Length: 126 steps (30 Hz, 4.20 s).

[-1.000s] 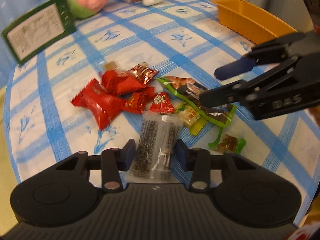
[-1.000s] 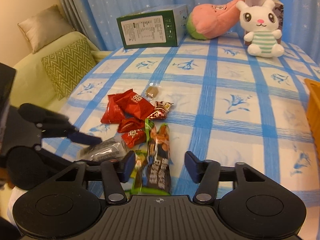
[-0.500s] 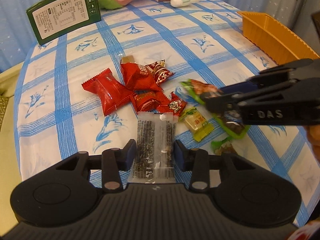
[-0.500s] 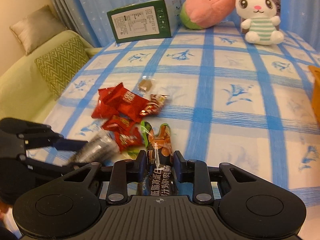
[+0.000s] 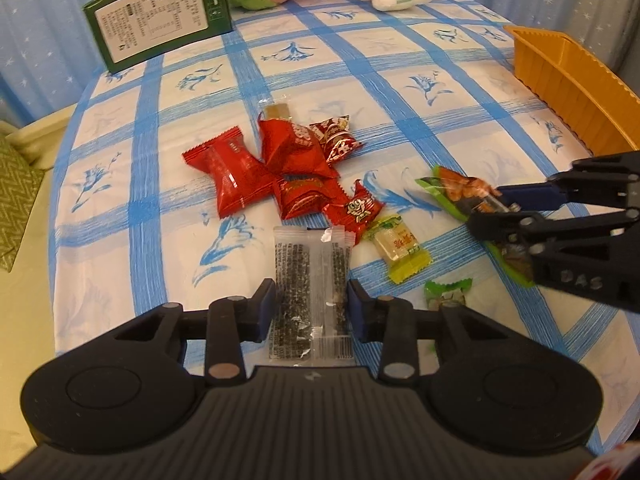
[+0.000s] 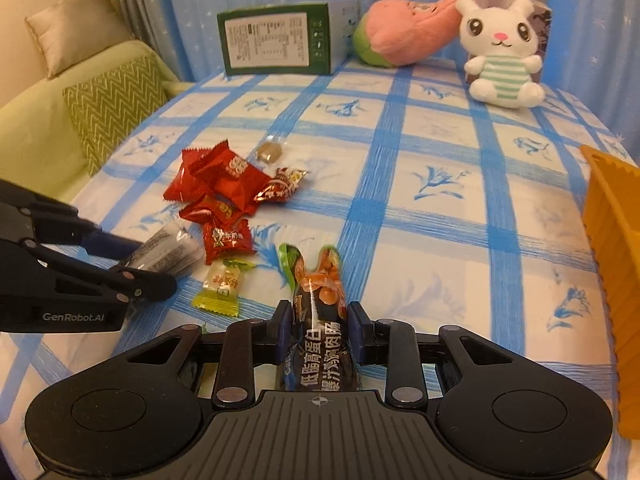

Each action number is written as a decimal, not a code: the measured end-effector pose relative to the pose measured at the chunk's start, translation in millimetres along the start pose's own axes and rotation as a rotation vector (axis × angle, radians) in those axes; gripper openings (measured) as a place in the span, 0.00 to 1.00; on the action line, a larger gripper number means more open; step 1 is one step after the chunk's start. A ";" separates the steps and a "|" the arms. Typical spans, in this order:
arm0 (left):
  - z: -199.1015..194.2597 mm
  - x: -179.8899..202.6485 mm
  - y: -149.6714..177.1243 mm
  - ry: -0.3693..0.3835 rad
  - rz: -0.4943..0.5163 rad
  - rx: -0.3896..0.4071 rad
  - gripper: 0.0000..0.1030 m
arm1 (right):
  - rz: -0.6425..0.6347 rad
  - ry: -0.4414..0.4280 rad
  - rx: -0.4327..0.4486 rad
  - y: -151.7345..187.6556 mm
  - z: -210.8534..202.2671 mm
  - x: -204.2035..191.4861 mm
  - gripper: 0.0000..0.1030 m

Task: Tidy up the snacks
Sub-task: 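Carry both snacks to the orange tray and open both tools to drop them, then withdraw both tools from the tray back toward the snack pile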

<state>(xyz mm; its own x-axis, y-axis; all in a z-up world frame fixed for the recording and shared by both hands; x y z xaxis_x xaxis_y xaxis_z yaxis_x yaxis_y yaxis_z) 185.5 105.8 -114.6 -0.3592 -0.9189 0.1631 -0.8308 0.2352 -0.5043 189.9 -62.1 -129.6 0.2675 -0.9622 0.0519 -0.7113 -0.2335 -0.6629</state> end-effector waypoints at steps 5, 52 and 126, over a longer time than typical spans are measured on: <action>-17.9 9.4 2.4 -0.009 -0.031 0.034 0.33 | 0.054 -0.001 0.026 2.9 -23.7 12.9 0.29; 63.2 316.2 -138.8 0.269 0.093 0.154 0.35 | 0.557 0.253 0.140 47.3 -104.0 321.0 0.29; -151.3 135.8 61.5 -0.031 -0.213 0.326 0.66 | 0.285 0.078 0.109 66.6 -193.6 88.7 0.69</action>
<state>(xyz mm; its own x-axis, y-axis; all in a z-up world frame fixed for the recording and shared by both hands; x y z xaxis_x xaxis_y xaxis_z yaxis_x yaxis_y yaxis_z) 21.4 43.4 4.9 -0.1763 -0.9467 0.2696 -0.7046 -0.0699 -0.7062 40.4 -190.2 -24.5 0.0136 -0.9956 -0.0930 -0.6758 0.0595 -0.7347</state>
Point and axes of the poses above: each gripper's, at about its wrist camera, not at the fingertips, and z roughly the way its jaws point, x to its right, y to its underside, the point moved 2 cm from there along z, roughly the way its jaws point, and after that the axes turned 14 degrees about y, right-handed, at the moved point
